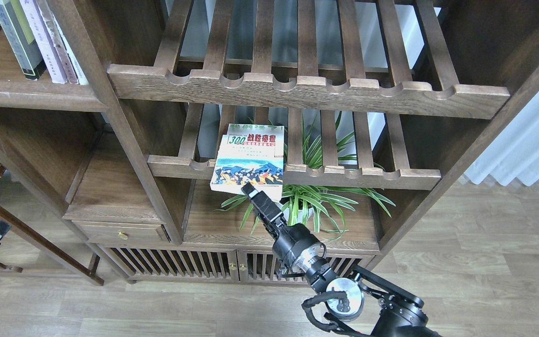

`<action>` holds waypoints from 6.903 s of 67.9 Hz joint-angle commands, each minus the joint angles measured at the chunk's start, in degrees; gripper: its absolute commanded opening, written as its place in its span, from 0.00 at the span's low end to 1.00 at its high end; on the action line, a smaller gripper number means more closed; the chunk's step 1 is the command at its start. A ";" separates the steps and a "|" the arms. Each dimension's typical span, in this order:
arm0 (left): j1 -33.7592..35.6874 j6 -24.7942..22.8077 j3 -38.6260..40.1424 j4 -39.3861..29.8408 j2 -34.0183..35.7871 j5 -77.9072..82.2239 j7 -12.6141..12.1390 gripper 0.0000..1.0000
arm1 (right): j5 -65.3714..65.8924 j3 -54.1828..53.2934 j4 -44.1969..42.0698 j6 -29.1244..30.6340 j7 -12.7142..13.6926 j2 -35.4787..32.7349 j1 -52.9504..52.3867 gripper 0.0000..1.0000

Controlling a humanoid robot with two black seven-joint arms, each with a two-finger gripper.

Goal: Organize books on shelf
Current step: 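Reach the right gripper up to the colourful landscape-cover book's lower edge, then grasp the colourful book with the right gripper and tilt it off the shelf, then pull the colourful book down and grip it with both grippers, then carry the colourful book with the left gripper toward the side shelf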

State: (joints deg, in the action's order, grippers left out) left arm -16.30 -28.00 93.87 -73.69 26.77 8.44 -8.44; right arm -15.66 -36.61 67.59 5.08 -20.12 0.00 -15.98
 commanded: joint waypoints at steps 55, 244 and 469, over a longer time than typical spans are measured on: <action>0.48 0.00 0.70 -0.05 0.65 0.00 0.00 0.95 | -7.19 0.66 3.25 -4.38 -2.56 0.00 -1.07 0.38; 13.13 0.00 -48.17 -5.41 -2.34 -28.21 4.31 0.88 | 7.83 -1.89 4.74 22.92 29.70 0.00 24.77 0.05; 1.53 0.00 -4.05 -13.49 14.53 -15.03 0.53 0.07 | 9.33 -5.58 -0.71 22.92 27.68 0.00 21.25 0.99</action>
State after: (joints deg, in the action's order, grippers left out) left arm -13.45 -28.00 85.51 -86.20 40.59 -7.31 -7.83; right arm -6.33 -42.19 66.90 28.00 7.56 0.00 5.21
